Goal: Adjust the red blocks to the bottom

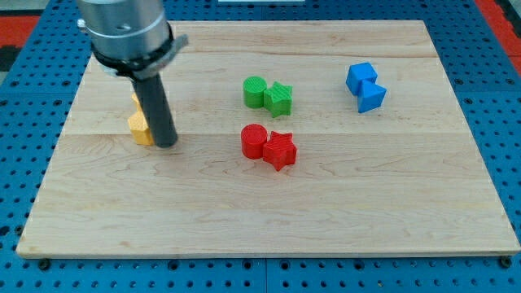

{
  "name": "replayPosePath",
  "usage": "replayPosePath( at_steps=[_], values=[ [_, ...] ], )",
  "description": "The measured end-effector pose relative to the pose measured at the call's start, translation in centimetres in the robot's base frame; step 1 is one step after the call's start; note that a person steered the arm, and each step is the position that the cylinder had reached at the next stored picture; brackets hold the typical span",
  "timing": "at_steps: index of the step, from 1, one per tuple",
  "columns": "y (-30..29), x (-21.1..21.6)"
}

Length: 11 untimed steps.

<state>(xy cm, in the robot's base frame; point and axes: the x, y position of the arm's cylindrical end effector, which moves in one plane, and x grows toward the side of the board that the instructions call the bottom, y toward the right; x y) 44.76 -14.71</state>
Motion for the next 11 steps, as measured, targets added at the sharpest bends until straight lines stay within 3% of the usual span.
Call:
replayPosePath(
  at_steps=[1, 2, 4, 5, 6, 11],
  values=[
    [-1.0, -2.2],
    [2.7, -3.8],
    [11.7, -2.4],
    [12.7, 1.2],
    [12.5, 1.7],
    [15.0, 1.2]
  ],
)
